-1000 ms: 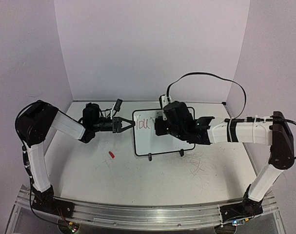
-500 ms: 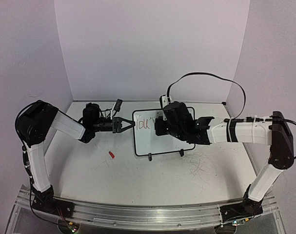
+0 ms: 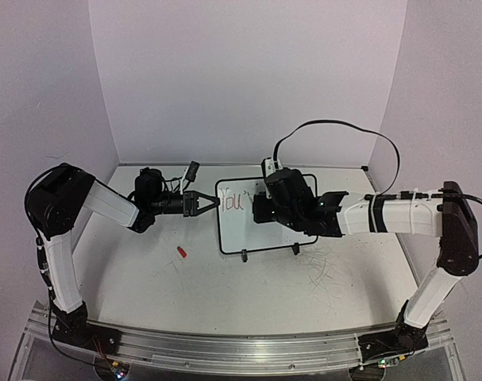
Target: Write a sentence on the whiteboard
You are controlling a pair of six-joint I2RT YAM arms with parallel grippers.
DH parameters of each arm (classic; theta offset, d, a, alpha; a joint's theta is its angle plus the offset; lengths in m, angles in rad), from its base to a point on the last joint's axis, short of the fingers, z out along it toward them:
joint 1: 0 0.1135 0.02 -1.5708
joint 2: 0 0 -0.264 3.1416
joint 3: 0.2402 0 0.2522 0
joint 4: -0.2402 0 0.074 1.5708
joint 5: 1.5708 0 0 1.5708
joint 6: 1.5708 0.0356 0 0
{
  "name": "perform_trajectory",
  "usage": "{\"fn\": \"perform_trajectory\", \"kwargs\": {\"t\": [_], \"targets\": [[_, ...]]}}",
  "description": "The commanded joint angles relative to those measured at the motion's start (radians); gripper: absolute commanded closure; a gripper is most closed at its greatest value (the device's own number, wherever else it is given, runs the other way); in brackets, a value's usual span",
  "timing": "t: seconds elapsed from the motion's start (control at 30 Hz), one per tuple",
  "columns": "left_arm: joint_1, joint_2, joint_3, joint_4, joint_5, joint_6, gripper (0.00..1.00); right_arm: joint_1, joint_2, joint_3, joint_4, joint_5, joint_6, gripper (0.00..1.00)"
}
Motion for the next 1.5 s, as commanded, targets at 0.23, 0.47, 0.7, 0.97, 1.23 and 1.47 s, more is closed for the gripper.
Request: {"fn": "perform_trajectory", "kwargs": {"t": [0.23,0.47,0.7,0.97,1.23,1.47], "targets": [[-0.007,-0.053,0.031,0.011,0.035,-0.011,1.00,0.008,-0.025,-0.036,-0.014,0.005,0.037,1.00],[-0.007,-0.053,0.029,0.010,0.034,-0.010,1.00,0.019,-0.030,-0.054,-0.042,-0.001,0.055,1.00],[-0.010,-0.051,0.031,0.010,0.035,-0.009,1.00,0.025,-0.029,-0.059,-0.043,-0.002,0.064,1.00],[-0.012,-0.052,0.029,0.010,0.035,-0.009,1.00,0.025,-0.001,-0.008,-0.027,0.034,0.025,1.00],[-0.011,-0.053,0.028,0.009,0.035,-0.007,1.00,0.021,0.002,0.009,0.005,0.051,0.003,1.00],[-0.012,-0.052,0.029,0.009,0.036,-0.007,1.00,0.012,0.005,0.018,0.008,0.053,-0.003,1.00]]}}
